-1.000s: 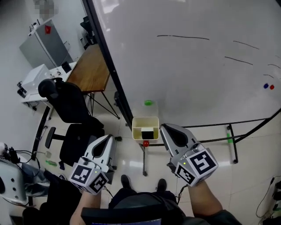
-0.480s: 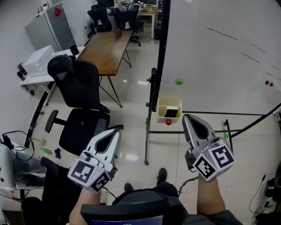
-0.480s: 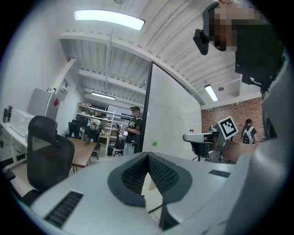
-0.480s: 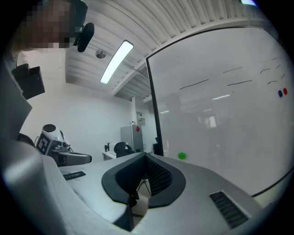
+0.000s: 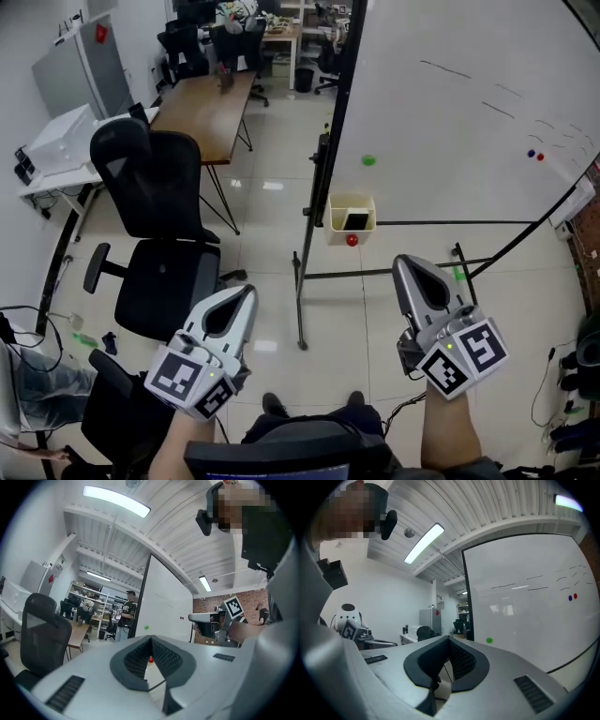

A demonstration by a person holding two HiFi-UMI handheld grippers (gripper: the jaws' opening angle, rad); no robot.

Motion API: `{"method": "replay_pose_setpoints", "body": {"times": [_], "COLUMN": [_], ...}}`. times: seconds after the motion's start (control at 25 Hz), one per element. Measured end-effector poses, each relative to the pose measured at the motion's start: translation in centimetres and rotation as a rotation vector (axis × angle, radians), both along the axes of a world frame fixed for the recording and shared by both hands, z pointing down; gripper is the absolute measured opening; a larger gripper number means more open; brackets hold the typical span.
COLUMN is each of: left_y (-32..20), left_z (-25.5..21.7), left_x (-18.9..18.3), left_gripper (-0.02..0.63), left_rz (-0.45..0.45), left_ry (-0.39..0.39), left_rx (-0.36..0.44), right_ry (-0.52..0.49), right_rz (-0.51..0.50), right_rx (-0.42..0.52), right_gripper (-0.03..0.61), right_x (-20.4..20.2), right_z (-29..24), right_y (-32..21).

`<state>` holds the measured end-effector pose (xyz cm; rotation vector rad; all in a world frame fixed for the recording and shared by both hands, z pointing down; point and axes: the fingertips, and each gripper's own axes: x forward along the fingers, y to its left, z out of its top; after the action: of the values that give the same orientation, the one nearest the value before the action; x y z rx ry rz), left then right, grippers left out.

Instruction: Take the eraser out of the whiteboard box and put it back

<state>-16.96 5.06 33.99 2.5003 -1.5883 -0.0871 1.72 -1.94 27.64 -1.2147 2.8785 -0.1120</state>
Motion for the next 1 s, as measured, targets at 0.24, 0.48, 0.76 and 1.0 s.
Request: {"method": "replay_pose_setpoints", "body": {"times": [0.24,0.48,0.76,1.0], "left_y": [2.5,5.0,8.2,10.5], "left_z": [-0.8,-1.4,-4.0,-5.3], "left_x": [5.6,14.9,20.4,18.0], "left_gripper": [0.034,0.034,0.034,0.034], "left_rz": [-0.035,-0.061,-0.067,-0.065], "left_ry": [-0.003,-0.109,-0.096,-0.083], "left_rx": [0.021,0.044,0.053,0.075], "right_ry": [-0.032,-0.027,-0.059,-0.116], "right_rz": [-0.015,-0.066,-0.101,-0.072], "right_rx": [0.002,0.065,0.038,0.019], "right_gripper": [0.017,0.017,0.017,0.017], "right_x": [6.4,15.5,20.7,19.4], "right_z": [-0.4,-1.5,-1.8,-2.3], "right_y": [3.2,6.0,8.7,11.5]}}
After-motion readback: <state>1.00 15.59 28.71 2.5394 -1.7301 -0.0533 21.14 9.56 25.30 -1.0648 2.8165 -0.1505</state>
